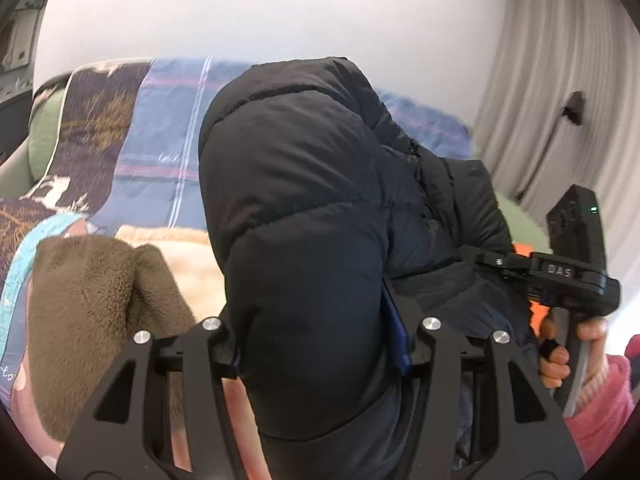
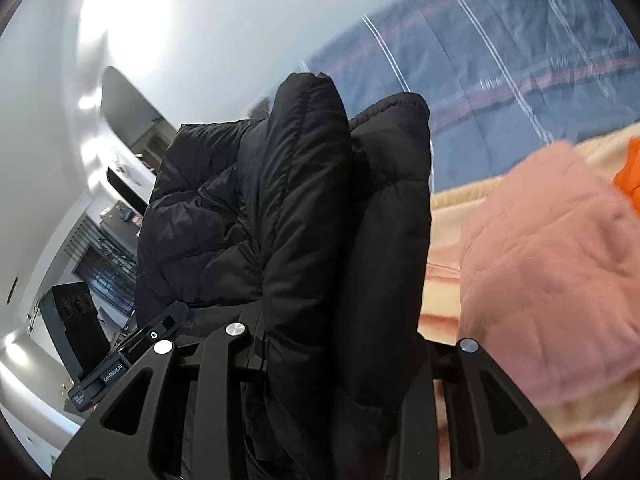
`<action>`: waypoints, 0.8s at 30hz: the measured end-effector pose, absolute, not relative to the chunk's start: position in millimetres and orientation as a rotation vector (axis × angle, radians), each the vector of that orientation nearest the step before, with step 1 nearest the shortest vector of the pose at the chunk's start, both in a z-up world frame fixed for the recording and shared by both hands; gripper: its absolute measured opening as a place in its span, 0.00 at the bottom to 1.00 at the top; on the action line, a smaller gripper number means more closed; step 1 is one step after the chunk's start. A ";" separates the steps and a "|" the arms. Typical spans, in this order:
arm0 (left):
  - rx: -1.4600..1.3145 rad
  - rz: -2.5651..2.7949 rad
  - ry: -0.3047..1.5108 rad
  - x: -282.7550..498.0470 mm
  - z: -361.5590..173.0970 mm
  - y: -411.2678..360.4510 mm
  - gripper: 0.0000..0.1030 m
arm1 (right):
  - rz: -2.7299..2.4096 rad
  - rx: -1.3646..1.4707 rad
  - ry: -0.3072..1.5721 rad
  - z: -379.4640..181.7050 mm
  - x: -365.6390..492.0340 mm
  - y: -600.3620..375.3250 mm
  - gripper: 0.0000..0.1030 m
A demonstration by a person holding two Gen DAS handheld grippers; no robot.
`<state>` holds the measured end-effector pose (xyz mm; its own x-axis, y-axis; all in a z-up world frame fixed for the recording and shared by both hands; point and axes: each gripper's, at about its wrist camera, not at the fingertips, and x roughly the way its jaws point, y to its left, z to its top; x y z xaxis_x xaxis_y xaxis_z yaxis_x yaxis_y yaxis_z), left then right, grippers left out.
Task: Fold large clothes
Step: 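Lift the black jacket bundle with both grippers and carry it beside the brown garment, then lower the bundle between the brown and pink garments and open both grippers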
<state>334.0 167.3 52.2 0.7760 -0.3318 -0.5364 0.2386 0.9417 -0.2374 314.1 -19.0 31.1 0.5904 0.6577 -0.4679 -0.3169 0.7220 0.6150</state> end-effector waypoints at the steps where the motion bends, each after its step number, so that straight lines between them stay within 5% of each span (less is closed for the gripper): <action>1: -0.151 -0.290 0.627 348.9 39.6 168.3 0.52 | 0.577 0.497 0.763 15.0 334.8 -9.7 0.31; 3: -0.122 -0.235 0.681 376.4 3.1 168.9 0.52 | 0.538 0.448 0.787 -8.3 361.6 3.5 0.31; 6: -0.071 -0.131 0.771 406.7 -51.1 168.1 0.61 | 0.373 0.234 0.835 -55.2 384.5 26.6 0.47; 9: 0.022 -0.020 0.843 418.4 -109.8 159.3 0.66 | 0.267 -0.122 0.727 -81.8 369.0 60.4 0.53; 12: 0.072 0.007 0.777 402.9 -117.5 149.0 0.67 | 0.213 -0.274 0.637 -80.5 343.4 73.1 0.65; 17: 0.083 0.033 0.779 393.8 -105.9 148.0 0.70 | 0.209 -0.070 0.570 -45.1 309.6 28.1 0.64; 19: 0.109 0.051 0.762 395.0 -98.6 153.1 0.74 | 0.313 0.063 0.553 -29.1 286.2 4.9 0.32; 21: 0.138 0.046 0.721 380.8 -83.1 148.2 0.75 | 0.397 0.087 0.579 -29.5 273.7 3.1 0.12; 24: 0.133 0.016 0.648 357.7 -60.3 144.4 0.77 | 0.488 0.063 0.642 -47.2 265.7 13.0 0.06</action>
